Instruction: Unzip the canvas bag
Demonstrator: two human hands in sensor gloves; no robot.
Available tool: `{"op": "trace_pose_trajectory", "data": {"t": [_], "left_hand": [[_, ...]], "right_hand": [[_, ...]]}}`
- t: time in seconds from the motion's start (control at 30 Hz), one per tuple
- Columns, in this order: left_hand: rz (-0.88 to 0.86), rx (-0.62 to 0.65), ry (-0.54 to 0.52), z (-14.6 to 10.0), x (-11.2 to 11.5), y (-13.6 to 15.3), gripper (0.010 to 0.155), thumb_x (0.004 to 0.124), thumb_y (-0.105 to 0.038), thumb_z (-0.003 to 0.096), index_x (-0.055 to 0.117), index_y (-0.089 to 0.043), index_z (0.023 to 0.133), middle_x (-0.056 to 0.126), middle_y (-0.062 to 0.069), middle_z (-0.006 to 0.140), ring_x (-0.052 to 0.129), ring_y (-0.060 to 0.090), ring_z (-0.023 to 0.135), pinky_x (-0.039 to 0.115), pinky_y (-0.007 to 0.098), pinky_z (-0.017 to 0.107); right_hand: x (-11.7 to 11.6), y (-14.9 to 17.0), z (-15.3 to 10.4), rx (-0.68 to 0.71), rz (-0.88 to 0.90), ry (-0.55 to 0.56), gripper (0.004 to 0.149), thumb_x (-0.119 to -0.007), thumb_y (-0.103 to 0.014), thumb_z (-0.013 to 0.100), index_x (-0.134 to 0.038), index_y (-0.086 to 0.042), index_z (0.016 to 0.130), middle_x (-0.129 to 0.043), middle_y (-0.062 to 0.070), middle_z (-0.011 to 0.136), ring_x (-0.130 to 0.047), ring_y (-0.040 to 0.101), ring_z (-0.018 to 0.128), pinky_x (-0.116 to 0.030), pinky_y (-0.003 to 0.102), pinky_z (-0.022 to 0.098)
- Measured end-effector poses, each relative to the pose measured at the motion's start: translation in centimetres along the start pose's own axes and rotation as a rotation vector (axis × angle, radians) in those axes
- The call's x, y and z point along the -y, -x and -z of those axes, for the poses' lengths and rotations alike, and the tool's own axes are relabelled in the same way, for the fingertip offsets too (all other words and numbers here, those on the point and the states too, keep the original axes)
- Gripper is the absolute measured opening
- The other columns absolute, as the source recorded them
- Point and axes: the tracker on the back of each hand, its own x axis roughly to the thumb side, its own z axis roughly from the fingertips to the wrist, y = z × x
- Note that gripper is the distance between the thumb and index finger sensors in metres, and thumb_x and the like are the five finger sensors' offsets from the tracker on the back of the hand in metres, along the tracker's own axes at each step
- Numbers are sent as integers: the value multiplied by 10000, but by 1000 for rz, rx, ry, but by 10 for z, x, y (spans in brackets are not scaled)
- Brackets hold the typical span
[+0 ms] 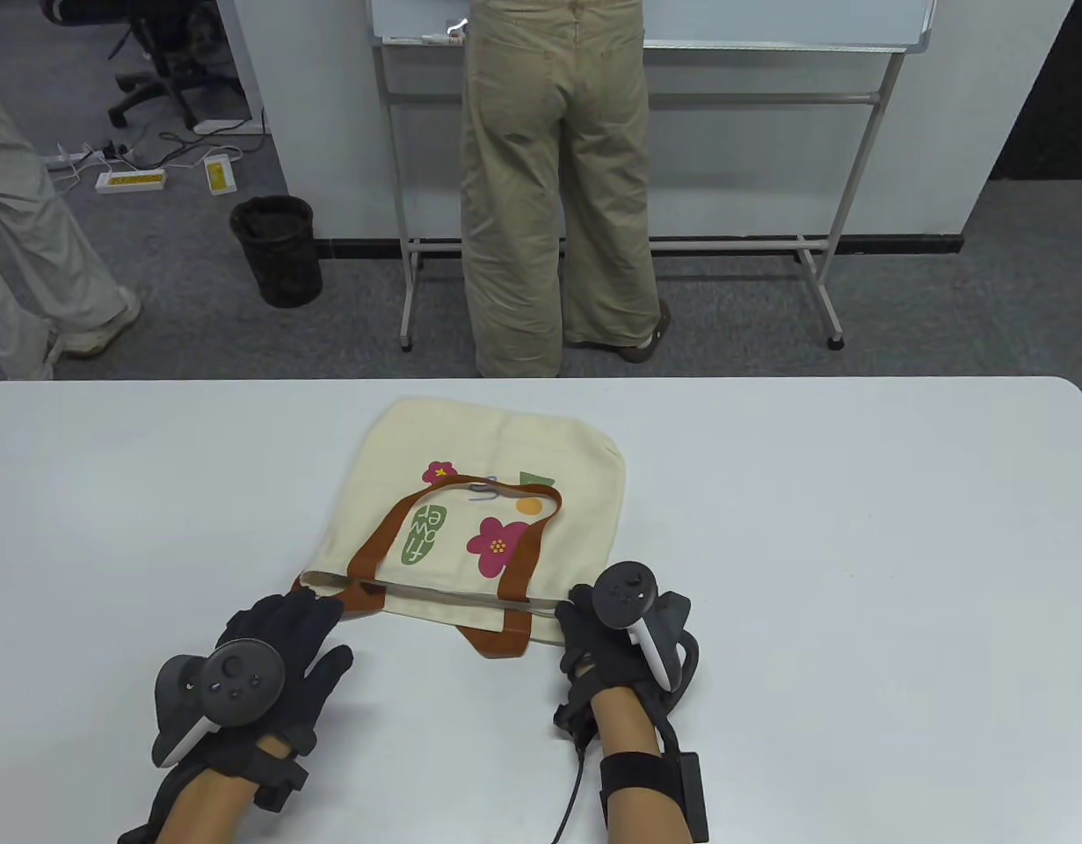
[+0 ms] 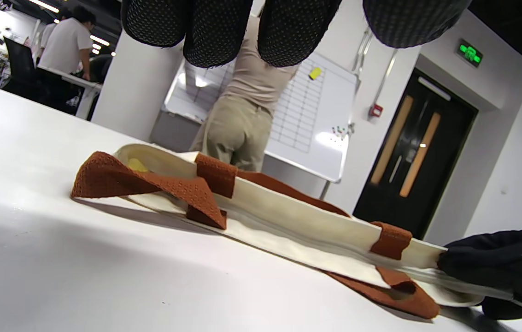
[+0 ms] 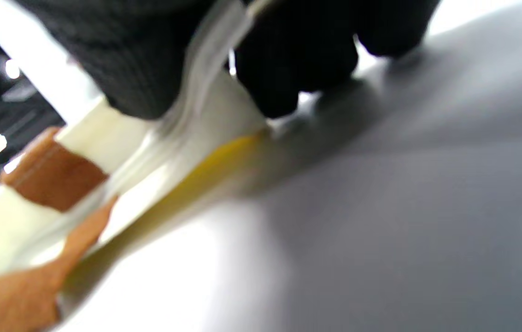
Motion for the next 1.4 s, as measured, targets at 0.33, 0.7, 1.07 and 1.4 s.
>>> {"op": "trace_pose_trajectory", "data": {"t": [0.33,0.7,1.07,1.4], "left_hand": [[-11,5,-25,0,-4,0,664,641,-572,474,629,-219,1036,610,197,1128,570,483,1019,387,713,709],[-78,-116,-162,-8,-26,17,660,637,-575,480,644,-210,1030,636,203,1113,598,491,999,402,707,703],[-451,-360,-186,-16,-25,58,704,663,-600,476,603,-190,1045,620,203,1113,606,504,983,413,702,696],[-858,-449,41,-12,9,91,846,705,-667,447,491,-145,1078,550,233,1135,584,517,991,418,703,692]], "right_hand": [[24,-15,-11,43,383,34,473,-844,-330,408,-880,-72,802,-869,222,750,-891,428,598,-704,557,414],[40,-22,-36,95,787,-161,469,-804,-389,428,-913,-70,754,-927,195,655,-941,379,491,-744,523,346],[26,-3,-41,164,1094,-273,479,-758,-418,445,-938,-43,683,-979,165,513,-975,310,328,-782,474,257],[17,-13,-38,229,1231,-371,478,-755,-412,459,-923,-36,701,-974,163,487,-960,280,281,-781,455,239]]}}
